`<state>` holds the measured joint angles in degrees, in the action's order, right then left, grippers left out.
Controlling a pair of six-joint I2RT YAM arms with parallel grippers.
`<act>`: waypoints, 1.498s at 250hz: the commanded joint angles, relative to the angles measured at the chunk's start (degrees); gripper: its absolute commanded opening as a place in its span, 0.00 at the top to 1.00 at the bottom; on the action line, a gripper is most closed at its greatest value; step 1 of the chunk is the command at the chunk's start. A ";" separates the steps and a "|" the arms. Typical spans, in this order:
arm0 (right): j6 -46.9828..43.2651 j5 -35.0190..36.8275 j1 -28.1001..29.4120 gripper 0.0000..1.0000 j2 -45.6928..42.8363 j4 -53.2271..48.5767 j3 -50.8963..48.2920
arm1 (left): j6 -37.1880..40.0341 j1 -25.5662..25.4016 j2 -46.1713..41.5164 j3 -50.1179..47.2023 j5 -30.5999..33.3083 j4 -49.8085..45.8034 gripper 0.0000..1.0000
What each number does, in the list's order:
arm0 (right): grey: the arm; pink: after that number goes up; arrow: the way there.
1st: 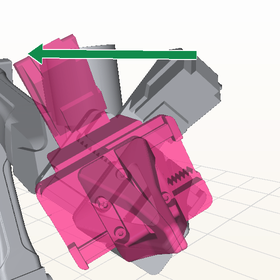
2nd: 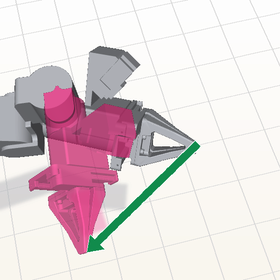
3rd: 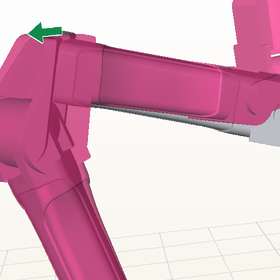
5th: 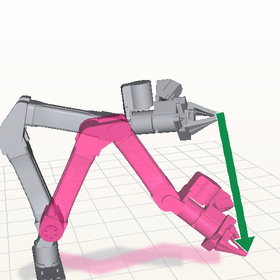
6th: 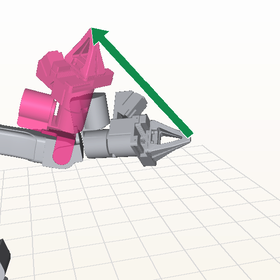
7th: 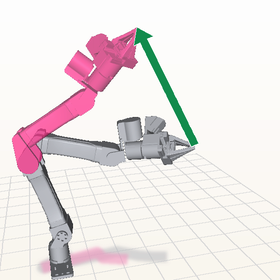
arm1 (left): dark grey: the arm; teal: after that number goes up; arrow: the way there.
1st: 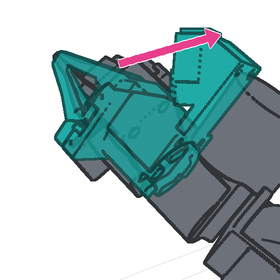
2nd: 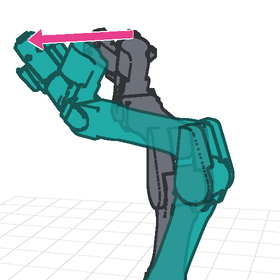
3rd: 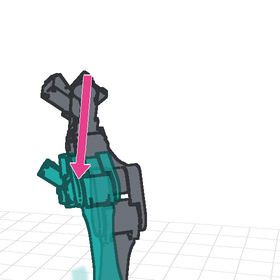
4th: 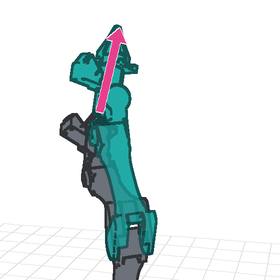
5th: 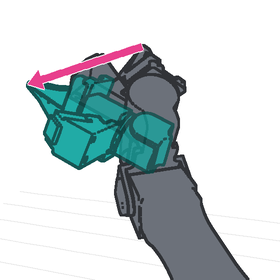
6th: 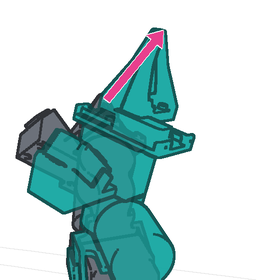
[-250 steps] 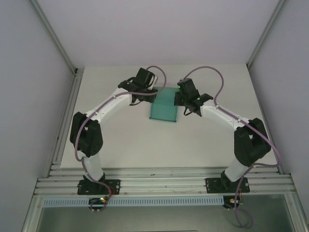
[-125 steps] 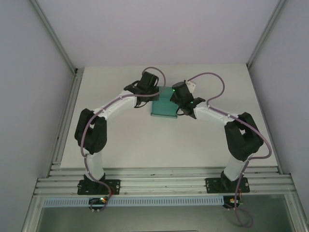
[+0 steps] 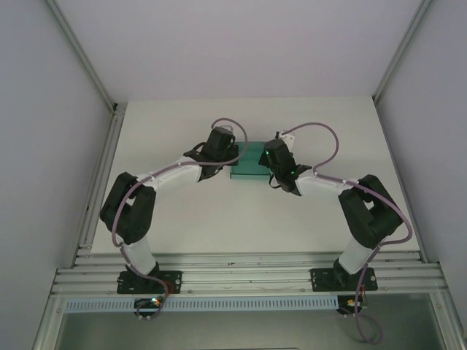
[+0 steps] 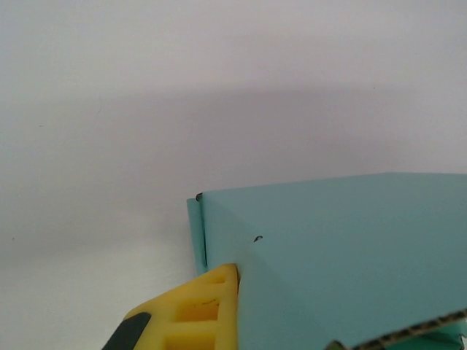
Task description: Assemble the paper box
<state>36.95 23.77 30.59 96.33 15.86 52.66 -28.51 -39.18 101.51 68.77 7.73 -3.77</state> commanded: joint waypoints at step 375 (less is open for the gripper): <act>-17.07 -0.67 6.85 0.80 -1.33 1.93 -15.94 | -6.60 12.99 10.31 3.31 -33.91 -4.54 0.18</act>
<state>18.92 25.52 36.93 94.80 24.77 38.33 -34.74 -25.85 110.83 75.05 -21.91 -11.99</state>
